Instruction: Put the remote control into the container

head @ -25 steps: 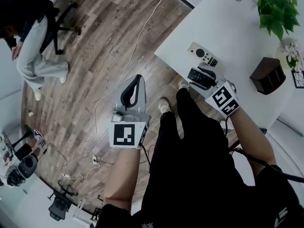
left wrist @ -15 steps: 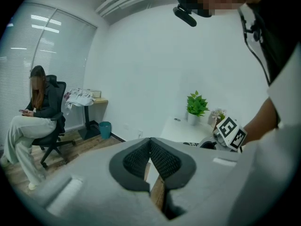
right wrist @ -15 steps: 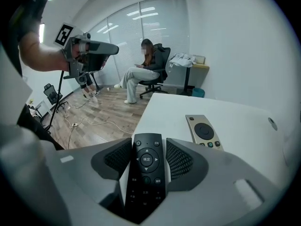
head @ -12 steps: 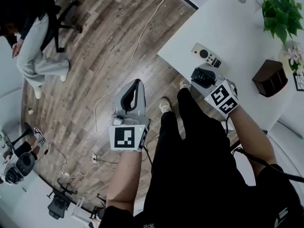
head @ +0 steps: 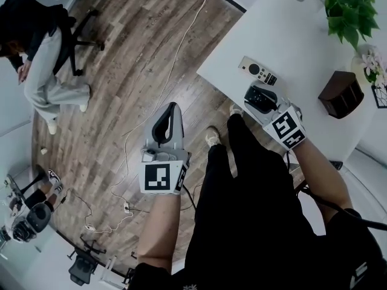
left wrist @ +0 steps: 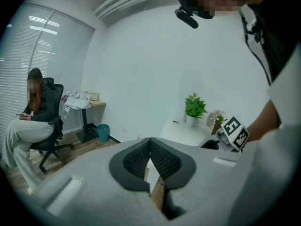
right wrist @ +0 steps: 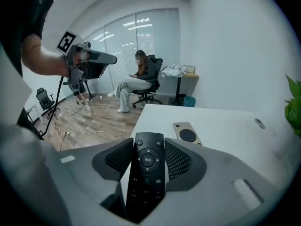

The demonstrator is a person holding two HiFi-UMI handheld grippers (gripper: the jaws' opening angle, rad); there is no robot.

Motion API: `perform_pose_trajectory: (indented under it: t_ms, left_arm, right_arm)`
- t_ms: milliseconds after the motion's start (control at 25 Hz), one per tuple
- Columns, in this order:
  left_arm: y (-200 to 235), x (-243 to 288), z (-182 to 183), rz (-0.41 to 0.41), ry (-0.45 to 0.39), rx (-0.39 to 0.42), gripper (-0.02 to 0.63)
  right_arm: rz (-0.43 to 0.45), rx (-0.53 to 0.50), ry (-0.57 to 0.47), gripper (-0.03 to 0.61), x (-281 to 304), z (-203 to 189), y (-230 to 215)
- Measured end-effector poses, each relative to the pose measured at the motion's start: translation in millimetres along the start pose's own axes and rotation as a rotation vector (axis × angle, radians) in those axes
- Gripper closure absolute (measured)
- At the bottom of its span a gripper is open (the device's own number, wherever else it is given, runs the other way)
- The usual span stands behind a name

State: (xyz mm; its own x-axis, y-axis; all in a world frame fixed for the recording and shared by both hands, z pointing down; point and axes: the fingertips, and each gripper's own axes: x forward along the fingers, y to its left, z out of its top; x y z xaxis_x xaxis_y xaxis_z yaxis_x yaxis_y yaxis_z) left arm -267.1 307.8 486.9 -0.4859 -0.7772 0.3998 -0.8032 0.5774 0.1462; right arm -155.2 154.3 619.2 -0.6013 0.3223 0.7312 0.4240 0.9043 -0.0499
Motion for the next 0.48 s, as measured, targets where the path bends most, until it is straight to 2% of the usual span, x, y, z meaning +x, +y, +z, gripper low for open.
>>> perform_pose_trajectory:
  t_ms: [480]
  left_arm:
    - [-32.9, 25.0, 33.8, -0.099, -0.038, 0.056, 0.612]
  right_arm:
    - [-0.109, 0.104, -0.095, 0.367, -48.1, 5.7, -24.7]
